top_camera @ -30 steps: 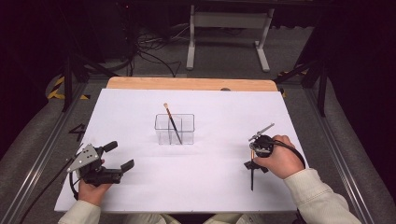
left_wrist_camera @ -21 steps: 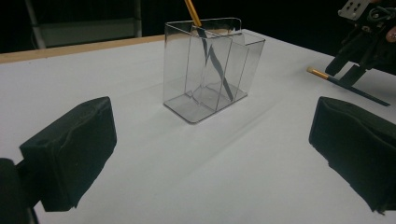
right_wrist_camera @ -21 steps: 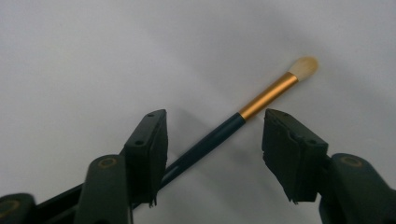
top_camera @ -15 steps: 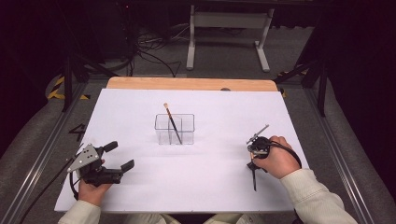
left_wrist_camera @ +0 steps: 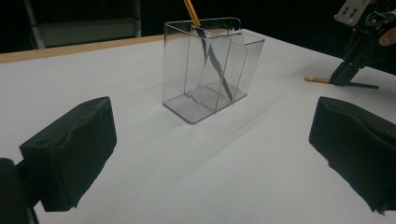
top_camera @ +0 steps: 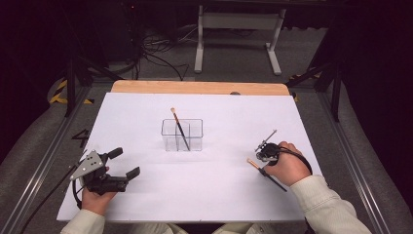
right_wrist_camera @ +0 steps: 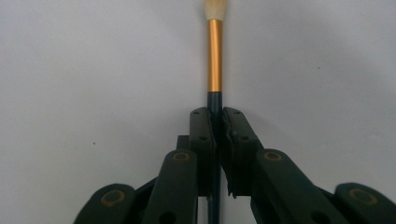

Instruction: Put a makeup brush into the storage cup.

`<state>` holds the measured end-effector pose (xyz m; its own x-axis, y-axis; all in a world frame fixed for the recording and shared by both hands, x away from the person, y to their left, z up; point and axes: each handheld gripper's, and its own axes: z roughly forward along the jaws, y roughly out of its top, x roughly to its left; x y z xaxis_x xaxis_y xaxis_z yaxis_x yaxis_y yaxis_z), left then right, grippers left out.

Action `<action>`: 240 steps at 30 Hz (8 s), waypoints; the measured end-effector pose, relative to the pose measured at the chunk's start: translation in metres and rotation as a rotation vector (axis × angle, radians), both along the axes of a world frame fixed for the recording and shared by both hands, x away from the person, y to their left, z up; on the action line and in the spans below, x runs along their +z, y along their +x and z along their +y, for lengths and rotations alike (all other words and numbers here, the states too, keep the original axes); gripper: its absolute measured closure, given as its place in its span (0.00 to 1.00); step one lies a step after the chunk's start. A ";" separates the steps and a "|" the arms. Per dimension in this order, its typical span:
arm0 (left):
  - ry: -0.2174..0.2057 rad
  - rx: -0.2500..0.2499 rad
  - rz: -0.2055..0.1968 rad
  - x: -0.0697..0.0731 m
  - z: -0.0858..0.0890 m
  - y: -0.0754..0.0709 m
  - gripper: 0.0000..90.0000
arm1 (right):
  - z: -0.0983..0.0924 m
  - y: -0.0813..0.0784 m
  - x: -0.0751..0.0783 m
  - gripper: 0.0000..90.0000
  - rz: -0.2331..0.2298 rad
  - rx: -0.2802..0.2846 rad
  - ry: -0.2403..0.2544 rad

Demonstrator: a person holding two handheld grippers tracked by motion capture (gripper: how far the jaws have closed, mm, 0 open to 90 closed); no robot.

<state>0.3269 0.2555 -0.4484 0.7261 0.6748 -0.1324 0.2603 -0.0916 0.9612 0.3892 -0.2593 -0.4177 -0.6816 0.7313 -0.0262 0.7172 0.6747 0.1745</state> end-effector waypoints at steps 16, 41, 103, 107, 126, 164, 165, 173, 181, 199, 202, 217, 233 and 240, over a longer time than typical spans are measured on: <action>-0.001 0.002 0.001 0.000 0.000 0.000 0.02 | -0.002 -0.002 0.013 0.93 -0.047 -0.005 0.044; 0.000 0.004 0.001 0.000 0.000 0.000 0.02 | -0.002 -0.014 0.054 0.93 -0.306 0.047 0.300; -0.007 -0.003 -0.015 0.000 0.000 0.000 0.00 | -0.006 -0.036 0.069 0.93 -0.872 0.094 0.785; -0.010 -0.005 -0.016 0.000 0.000 0.000 0.00 | -0.005 -0.037 0.069 0.93 -0.897 0.100 0.809; -0.009 -0.006 -0.012 0.000 0.001 -0.001 0.00 | 0.007 -0.026 0.068 0.93 -0.904 0.110 0.892; -0.010 -0.012 -0.014 0.000 0.001 -0.001 0.00 | 0.072 0.010 0.082 0.93 -0.879 0.185 0.950; -0.011 -0.012 -0.014 0.000 0.001 -0.001 0.00 | 0.074 0.011 0.082 0.93 -0.878 0.185 0.950; -0.010 -0.010 -0.014 0.000 0.001 -0.001 0.00 | 0.090 0.018 0.083 0.93 -0.867 0.202 0.966; -0.012 -0.012 -0.013 0.000 0.001 -0.001 0.00 | 0.100 0.022 0.087 0.93 -0.869 0.211 0.976; -0.014 -0.015 -0.012 0.000 0.001 -0.001 0.00 | 0.128 0.039 0.079 0.93 -0.831 0.202 1.004; -0.015 -0.016 -0.012 0.000 0.001 0.000 0.00 | 0.133 0.042 0.078 0.93 -0.825 0.200 1.011; -0.015 -0.020 -0.014 0.000 0.001 -0.001 0.00 | 0.148 0.052 0.074 0.93 -0.803 0.185 1.032; -0.014 -0.025 -0.016 0.000 0.001 -0.001 0.00 | 0.161 0.062 0.066 0.93 -0.783 0.157 1.054; -0.016 -0.024 -0.013 0.000 0.001 -0.001 0.00 | 0.166 0.067 0.062 0.93 -0.772 0.146 1.065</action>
<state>0.3262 0.2560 -0.4483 0.7436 0.6551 -0.1338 0.2461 -0.0822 0.9657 0.4561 -0.0937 -0.3559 -0.8245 0.5574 0.0972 0.1278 0.0160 0.9917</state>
